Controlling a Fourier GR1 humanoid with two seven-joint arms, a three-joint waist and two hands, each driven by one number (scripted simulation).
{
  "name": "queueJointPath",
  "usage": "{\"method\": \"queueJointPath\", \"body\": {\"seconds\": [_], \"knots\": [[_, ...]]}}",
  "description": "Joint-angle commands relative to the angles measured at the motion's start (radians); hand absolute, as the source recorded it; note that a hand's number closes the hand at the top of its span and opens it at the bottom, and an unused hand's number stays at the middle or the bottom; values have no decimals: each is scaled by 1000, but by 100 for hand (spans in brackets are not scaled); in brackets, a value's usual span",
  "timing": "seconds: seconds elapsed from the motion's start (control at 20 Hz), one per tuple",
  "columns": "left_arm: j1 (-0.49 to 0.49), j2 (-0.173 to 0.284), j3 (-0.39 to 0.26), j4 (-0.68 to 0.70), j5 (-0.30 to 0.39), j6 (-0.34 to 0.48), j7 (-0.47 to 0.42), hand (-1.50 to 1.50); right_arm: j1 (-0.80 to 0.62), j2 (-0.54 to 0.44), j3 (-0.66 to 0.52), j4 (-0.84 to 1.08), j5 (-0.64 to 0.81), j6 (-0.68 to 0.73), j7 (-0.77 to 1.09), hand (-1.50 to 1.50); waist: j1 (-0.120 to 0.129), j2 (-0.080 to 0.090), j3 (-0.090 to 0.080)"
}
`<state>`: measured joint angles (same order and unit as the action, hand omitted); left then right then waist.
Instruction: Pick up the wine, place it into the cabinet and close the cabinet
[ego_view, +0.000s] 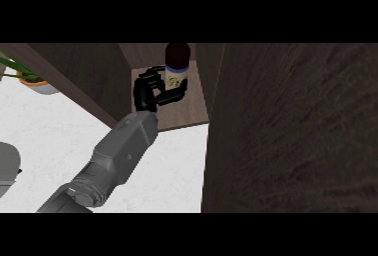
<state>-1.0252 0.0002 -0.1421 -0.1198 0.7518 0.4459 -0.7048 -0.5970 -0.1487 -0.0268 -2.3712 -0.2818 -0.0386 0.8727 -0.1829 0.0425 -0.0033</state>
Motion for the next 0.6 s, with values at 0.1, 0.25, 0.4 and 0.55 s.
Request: {"method": "queueJointPath", "body": {"seconds": [0.1, 0.25, 0.4, 0.55], "knots": [[-63, 0, -6, 7, 11, 41, 34, 150, 2, -6, -11, -2, -6, 3, -3, -150, 10, 3, 0], [-75, 0, -4, 16, 12, 33, 44, 150, 48, -17, -39, 11, -38, 43, -34, -150, 23, 7, 3], [-107, 0, 4, 35, 19, 37, 101, 150, -4, -16, -34, 0, -15, 2, 1, -150, 25, 3, 0], [-128, 0, 26, 45, 34, 50, 116, 150, 53, -25, -44, -32, -29, 31, -13, -150, 25, 8, 2]]}}
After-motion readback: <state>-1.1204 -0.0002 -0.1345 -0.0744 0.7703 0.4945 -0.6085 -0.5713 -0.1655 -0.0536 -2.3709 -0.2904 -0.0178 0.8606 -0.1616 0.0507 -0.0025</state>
